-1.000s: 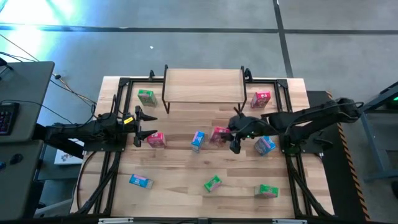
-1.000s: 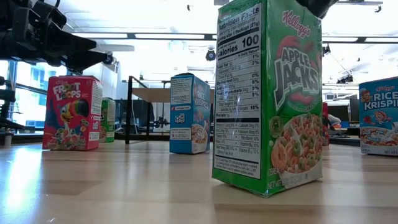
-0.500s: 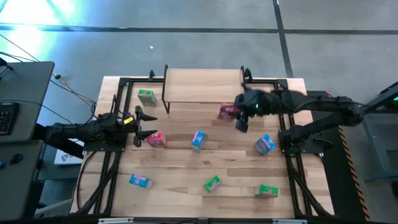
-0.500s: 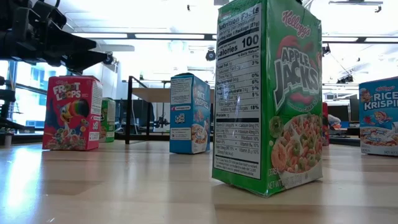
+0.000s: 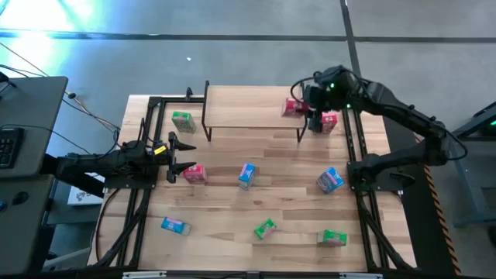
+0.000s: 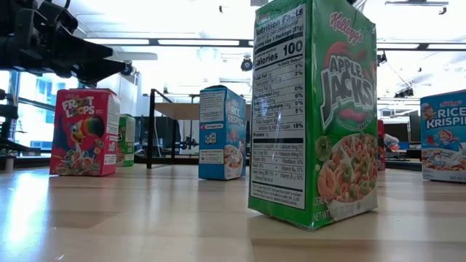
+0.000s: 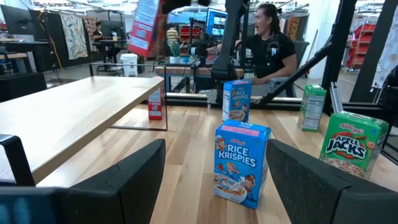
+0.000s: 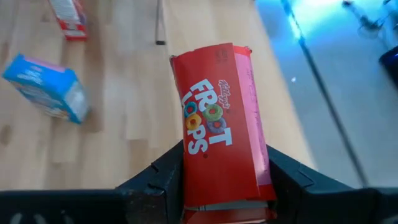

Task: Stack cereal on shelf
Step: Put the bottom right red cereal box on the shelf

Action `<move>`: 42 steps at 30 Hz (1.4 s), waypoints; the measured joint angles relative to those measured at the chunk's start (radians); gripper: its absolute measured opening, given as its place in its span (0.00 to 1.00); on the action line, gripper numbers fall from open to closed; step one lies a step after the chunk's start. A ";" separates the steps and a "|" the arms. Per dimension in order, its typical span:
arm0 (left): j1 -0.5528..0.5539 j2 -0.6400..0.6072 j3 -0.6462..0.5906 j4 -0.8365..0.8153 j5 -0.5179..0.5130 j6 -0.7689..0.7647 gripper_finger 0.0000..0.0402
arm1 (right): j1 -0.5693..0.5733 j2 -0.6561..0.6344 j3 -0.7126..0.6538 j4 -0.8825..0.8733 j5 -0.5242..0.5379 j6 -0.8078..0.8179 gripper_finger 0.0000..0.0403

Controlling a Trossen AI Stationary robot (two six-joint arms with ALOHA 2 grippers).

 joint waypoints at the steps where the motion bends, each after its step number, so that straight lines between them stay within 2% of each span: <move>1: 0.000 0.000 0.000 0.000 0.000 0.000 0.67 | -0.020 0.000 0.000 0.012 -0.005 -0.029 0.37; 7: 0.000 0.000 0.000 0.000 0.000 0.000 0.67 | -0.128 0.026 0.001 0.098 -0.044 -0.156 0.37; 14: 0.000 0.000 0.000 0.000 0.000 0.000 0.67 | -0.202 0.080 0.001 0.200 -0.098 -0.239 0.37; 32: 0.000 0.000 0.000 0.000 0.000 0.000 0.67 | -0.306 0.192 0.001 0.135 -0.216 -0.251 0.37; 37: 0.000 0.000 0.000 0.000 0.000 0.000 0.67 | -0.333 0.202 0.001 0.139 -0.267 -0.242 0.37; 42: 0.000 0.000 0.000 0.000 0.000 0.000 0.67 | -0.356 0.203 0.001 0.140 -0.272 -0.235 0.37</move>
